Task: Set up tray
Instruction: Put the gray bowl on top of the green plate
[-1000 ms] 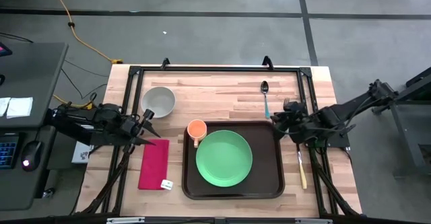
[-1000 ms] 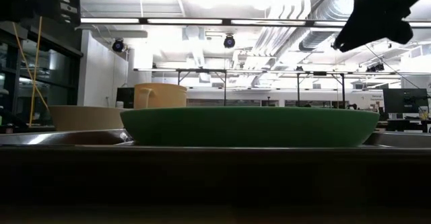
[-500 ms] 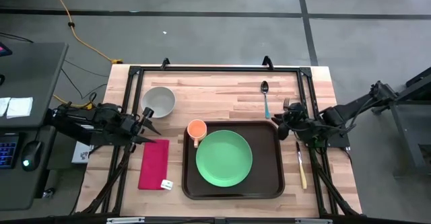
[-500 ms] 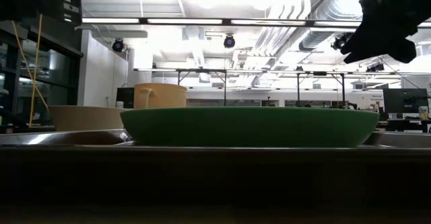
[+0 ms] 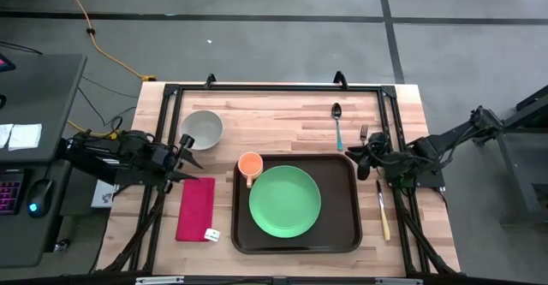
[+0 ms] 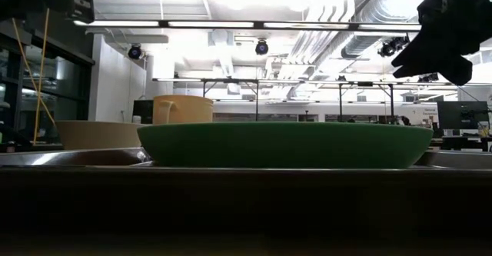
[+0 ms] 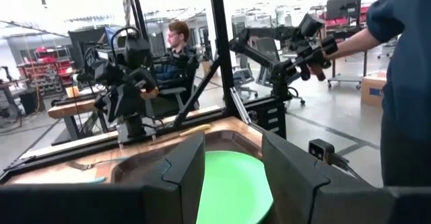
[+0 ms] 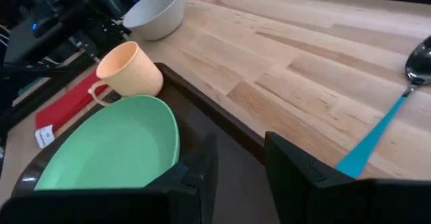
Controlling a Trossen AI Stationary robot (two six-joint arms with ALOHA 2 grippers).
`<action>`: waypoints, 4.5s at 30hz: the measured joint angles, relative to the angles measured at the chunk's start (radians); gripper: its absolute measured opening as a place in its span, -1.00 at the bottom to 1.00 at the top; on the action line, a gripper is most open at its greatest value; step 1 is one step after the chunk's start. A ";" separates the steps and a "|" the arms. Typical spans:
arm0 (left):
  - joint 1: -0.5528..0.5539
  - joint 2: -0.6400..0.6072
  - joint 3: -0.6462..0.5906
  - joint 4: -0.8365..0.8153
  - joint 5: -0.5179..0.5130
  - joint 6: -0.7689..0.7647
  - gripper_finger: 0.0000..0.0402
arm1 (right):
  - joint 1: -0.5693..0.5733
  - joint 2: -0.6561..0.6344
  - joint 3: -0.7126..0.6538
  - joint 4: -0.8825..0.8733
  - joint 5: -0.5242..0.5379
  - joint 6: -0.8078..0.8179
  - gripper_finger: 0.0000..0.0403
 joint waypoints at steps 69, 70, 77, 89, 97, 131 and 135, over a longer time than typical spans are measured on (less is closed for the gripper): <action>0.000 0.000 0.000 0.109 -0.119 0.004 -0.11 | -0.002 -0.173 -0.323 0.431 0.041 -0.315 -0.51; 0.000 0.000 0.000 0.109 -0.119 0.004 -0.11 | -0.002 -0.172 -0.324 0.436 0.021 -0.344 -0.51; 0.000 0.000 0.000 0.108 -0.118 0.005 -0.11 | -0.002 -0.173 -0.325 0.444 -0.193 -0.489 -0.51; 0.000 0.000 0.000 0.105 -0.118 0.007 -0.11 | -0.003 -0.334 -0.325 0.436 -0.244 -0.606 -0.51; 0.000 0.000 0.000 0.077 -0.117 0.007 -0.11 | -0.003 -0.404 -0.324 0.429 -0.275 -0.679 -0.51; 0.000 0.145 0.005 0.007 -0.533 -0.236 -0.11 | -0.003 -0.404 -0.324 0.426 -0.314 -0.573 -0.51; 0.000 0.241 0.079 -0.100 -0.532 -0.255 -0.11 | -0.003 -0.404 -0.324 0.426 -0.315 -0.557 -0.51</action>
